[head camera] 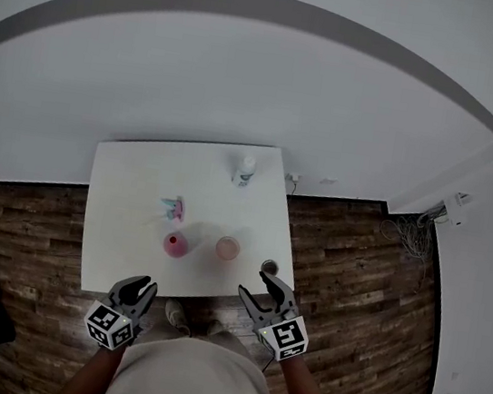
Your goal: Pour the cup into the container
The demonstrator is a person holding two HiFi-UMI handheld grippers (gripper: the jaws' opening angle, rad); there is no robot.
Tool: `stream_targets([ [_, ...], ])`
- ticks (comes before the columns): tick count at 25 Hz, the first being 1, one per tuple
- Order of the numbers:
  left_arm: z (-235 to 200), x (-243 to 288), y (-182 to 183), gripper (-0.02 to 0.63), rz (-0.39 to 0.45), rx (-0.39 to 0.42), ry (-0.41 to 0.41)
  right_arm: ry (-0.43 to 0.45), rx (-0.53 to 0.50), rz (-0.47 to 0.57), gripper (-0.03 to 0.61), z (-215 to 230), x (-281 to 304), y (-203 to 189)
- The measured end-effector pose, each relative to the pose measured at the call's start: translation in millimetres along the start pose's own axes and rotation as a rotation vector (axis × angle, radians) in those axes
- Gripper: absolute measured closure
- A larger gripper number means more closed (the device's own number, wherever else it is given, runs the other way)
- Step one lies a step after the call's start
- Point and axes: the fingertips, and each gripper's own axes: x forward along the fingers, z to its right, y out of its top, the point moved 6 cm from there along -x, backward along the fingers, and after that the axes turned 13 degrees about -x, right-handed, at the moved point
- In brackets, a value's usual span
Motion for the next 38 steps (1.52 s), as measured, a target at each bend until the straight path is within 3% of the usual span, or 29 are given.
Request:
stream_targets([
  [17,-17.6,13.1,16.2,0.540,-0.019,0.041,-0.047,0.011,-0.026,-0.046,0.356,-0.7,26.5,-8.4],
  [38,19.5,55.1,20.2,0.540,0.026,-0.039,0.117,0.245,-0.094,-0.029,0.350,57.4,39.3,-29.3],
])
